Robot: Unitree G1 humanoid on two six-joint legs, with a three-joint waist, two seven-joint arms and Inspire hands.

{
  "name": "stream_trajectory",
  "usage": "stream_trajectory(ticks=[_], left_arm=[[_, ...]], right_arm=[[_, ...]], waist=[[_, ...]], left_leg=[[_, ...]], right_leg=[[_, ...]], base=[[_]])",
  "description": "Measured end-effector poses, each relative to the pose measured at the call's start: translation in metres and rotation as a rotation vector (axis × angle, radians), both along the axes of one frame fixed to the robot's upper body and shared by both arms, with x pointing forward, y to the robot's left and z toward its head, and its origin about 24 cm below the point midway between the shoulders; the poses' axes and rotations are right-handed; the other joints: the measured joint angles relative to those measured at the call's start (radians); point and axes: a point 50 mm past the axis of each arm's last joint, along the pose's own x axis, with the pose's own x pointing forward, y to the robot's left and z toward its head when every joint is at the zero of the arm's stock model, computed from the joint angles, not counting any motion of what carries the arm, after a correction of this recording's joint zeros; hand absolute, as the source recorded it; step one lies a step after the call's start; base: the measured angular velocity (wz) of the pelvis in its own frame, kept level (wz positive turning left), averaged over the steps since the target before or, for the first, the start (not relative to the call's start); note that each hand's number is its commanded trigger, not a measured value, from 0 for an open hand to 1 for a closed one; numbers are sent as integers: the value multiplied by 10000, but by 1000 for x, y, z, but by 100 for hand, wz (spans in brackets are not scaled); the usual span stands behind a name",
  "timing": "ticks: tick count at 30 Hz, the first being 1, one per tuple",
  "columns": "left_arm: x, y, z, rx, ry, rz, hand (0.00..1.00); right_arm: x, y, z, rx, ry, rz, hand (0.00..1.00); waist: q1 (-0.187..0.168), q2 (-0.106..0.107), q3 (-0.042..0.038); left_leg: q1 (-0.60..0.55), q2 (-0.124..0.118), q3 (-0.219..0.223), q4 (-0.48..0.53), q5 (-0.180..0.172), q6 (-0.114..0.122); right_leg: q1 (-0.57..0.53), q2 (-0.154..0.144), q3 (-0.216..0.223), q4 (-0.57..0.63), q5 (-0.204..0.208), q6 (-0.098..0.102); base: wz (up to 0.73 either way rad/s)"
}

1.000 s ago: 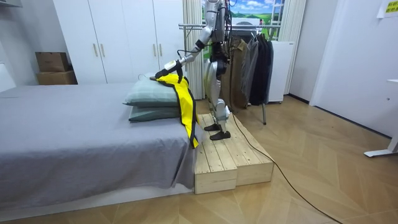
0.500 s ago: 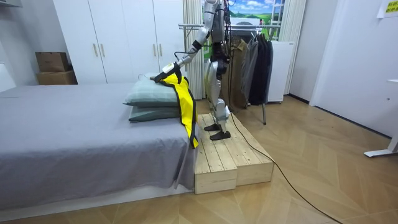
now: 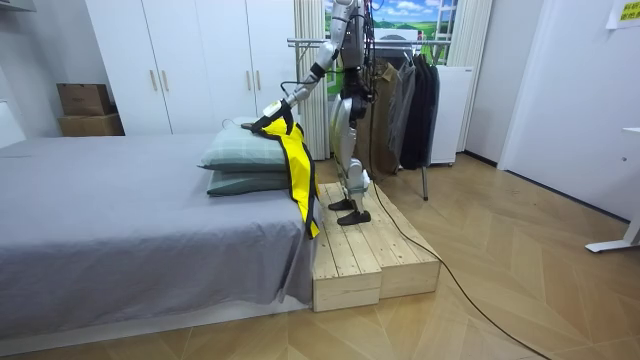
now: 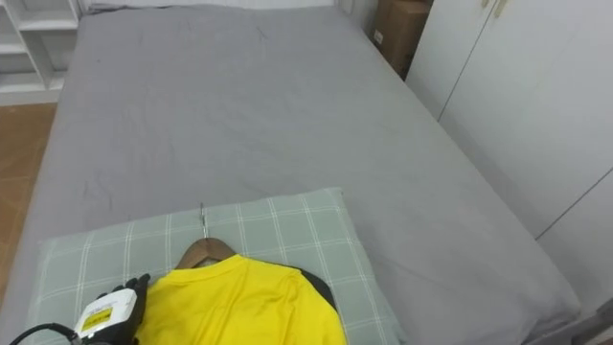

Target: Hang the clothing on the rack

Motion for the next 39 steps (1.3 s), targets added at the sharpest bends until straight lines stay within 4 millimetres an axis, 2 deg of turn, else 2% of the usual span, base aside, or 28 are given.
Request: stream_trajectory(ticks=[13, 14, 15, 16, 17, 26, 39], left_arm=[[-1, 1, -1, 12, 226, 41, 0], [-1, 1, -1, 11, 251, 48, 8], [-1, 1, -1, -4, 303, 46, 50], [-1, 1, -2, -20, 347, 42, 66], [-1, 1, -2, -38, 398, 33, 100], [-2, 1, -3, -36, 470, 47, 100], [-3, 4, -3, -247, 668, 406, 100]], right_arm=[[10, 1, 1, 25, -324, 261, 0], [10, 1, 1, 25, -338, 265, 0], [10, 1, 1, 17, -341, 264, 0], [10, 0, 1, 14, -340, 264, 0], [10, 0, 1, 9, -343, 265, 0], [12, -3, 2, -80, -369, 284, 0], [14, -3, 2, -85, -352, 494, 0]], waist=[[3, 76, -40], [7, 85, -35], [7, 98, -34], [7, 109, -36], [6, 132, -34], [-6, 343, 26], [-18, 337, 22]], left_leg=[[71, 7, 106, 16, 13, -13], [69, 7, 107, 17, 13, -13], [69, 7, 106, 16, 13, -13], [69, 7, 106, 15, 13, -13], [68, 7, 105, 12, 13, -13], [68, 9, 104, -75, 12, -13], [68, 7, 100, -128, 12, -13]], right_leg=[[-7, 10, 121, 0, 14, -3], [-7, 9, 114, 0, 14, -3], [-7, 9, 113, -1, 14, -3], [-7, 9, 113, 0, 14, -3], [-7, 9, 113, 0, 14, -2], [-15, 20, 113, 6, 14, -3], [-26, 18, 82, 1, 14, -2]], base=[[-2], [0], [0], [0], [0], [0], [0]])
